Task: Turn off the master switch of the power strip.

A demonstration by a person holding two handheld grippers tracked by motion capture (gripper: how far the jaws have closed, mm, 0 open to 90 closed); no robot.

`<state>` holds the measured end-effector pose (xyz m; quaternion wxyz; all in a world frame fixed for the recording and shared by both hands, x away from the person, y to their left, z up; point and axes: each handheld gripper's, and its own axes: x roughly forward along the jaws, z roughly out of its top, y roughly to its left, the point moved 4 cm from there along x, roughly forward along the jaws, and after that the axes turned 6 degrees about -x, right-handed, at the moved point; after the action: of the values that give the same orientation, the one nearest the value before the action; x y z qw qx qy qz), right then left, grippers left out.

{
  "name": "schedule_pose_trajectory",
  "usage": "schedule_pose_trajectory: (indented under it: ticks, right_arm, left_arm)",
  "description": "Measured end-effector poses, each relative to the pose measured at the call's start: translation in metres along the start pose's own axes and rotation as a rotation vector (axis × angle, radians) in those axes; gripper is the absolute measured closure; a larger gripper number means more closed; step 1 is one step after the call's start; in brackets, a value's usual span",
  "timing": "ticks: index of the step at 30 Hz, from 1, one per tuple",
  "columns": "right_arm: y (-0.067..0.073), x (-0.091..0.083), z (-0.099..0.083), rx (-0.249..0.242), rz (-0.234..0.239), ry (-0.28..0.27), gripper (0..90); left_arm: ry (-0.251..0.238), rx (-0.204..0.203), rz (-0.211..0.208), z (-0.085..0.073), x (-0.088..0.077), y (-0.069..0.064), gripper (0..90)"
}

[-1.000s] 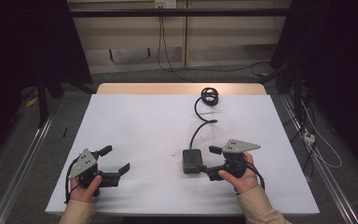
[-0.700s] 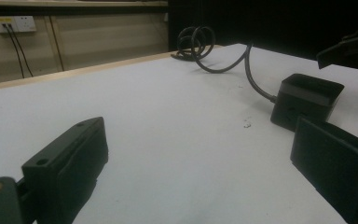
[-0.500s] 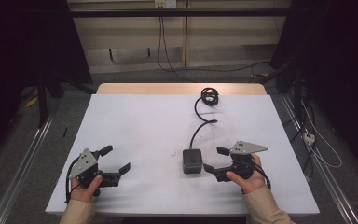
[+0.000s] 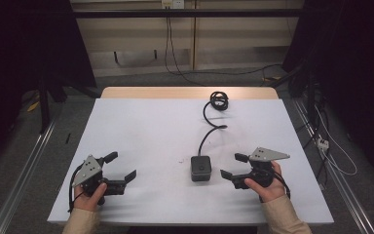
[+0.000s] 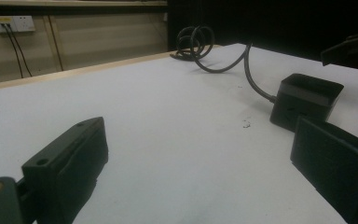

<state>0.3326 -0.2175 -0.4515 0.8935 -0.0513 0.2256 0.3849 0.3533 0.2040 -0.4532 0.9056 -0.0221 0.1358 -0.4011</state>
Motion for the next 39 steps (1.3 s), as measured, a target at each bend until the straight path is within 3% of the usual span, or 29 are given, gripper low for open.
schedule_pose_trajectory:
  ticks: [39]
  right_arm:
    - [-0.018, -0.023, -0.019, 0.02, -0.057, 0.012, 13.7]
  left_arm:
    - [0.0, -0.004, 0.0, 0.0, 0.001, -0.001, 3.8]
